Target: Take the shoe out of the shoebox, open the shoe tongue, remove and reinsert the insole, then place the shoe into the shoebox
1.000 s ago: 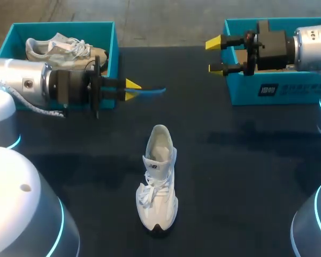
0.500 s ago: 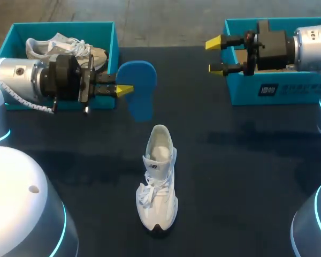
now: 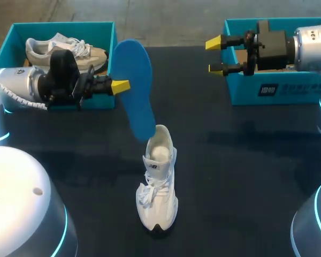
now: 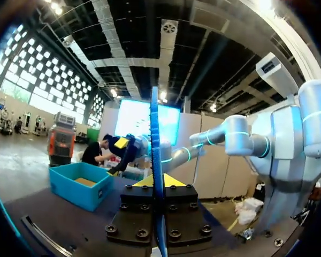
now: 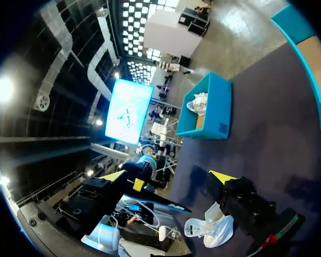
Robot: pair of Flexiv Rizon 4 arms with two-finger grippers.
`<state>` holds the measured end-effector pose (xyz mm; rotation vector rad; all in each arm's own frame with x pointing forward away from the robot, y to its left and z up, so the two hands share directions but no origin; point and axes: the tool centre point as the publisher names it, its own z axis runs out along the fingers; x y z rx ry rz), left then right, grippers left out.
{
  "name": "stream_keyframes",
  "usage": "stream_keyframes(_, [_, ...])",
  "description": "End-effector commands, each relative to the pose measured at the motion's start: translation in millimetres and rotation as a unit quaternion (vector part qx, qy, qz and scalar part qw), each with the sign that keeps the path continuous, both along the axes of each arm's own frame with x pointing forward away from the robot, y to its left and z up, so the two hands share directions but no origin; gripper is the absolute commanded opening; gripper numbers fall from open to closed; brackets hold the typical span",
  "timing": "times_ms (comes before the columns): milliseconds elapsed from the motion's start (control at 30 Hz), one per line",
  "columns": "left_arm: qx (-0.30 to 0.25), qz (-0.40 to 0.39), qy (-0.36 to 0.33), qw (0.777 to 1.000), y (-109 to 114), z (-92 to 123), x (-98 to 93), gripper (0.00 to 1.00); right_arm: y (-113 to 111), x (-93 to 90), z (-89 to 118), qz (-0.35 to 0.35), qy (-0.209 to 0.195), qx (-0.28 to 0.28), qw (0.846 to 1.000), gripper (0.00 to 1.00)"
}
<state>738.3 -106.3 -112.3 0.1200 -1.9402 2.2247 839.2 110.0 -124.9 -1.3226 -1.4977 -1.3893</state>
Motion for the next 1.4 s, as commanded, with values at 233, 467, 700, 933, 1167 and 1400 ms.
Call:
stream_keyframes(233, [-0.096, -0.049, 0.427, 0.898, -0.4, -5.9, 10.8, 0.0, 0.6, -0.7, -0.2, -0.001, 0.0, -0.001, 1.0, 1.0])
stream_keyframes(467, [-0.089, -0.054, 0.472, 0.875, 1.5, -5.7, 12.6, 0.0, 0.6, -0.7, -0.2, -0.001, 0.0, -0.001, 1.0, 1.0])
stream_keyframes(700, [-0.063, -0.048, 0.513, 0.855, -2.9, -11.2, 18.8, 0.0, 0.6, -0.7, -0.2, -0.001, 0.0, -0.001, 1.0, 1.0])
stream_keyframes(933, [-0.028, -0.046, 0.523, 0.85, -7.1, -19.4, 22.0, 0.0, 0.6, -0.7, -0.2, -0.001, 0.0, -0.001, 1.0, 1.0])
stream_keyframes(1167, [-0.017, -0.037, 0.553, 0.832, -7.9, -28.4, 31.9, 0.0, 0.6, -0.7, -0.2, -0.001, 0.0, -0.001, 1.0, 1.0])
stream_keyframes(1400, [-0.003, -0.022, 0.57, 0.821, -11.9, -44.3, 41.6, 0.0, 0.6, -0.7, -0.2, -0.001, 0.0, -0.001, 1.0, 1.0])
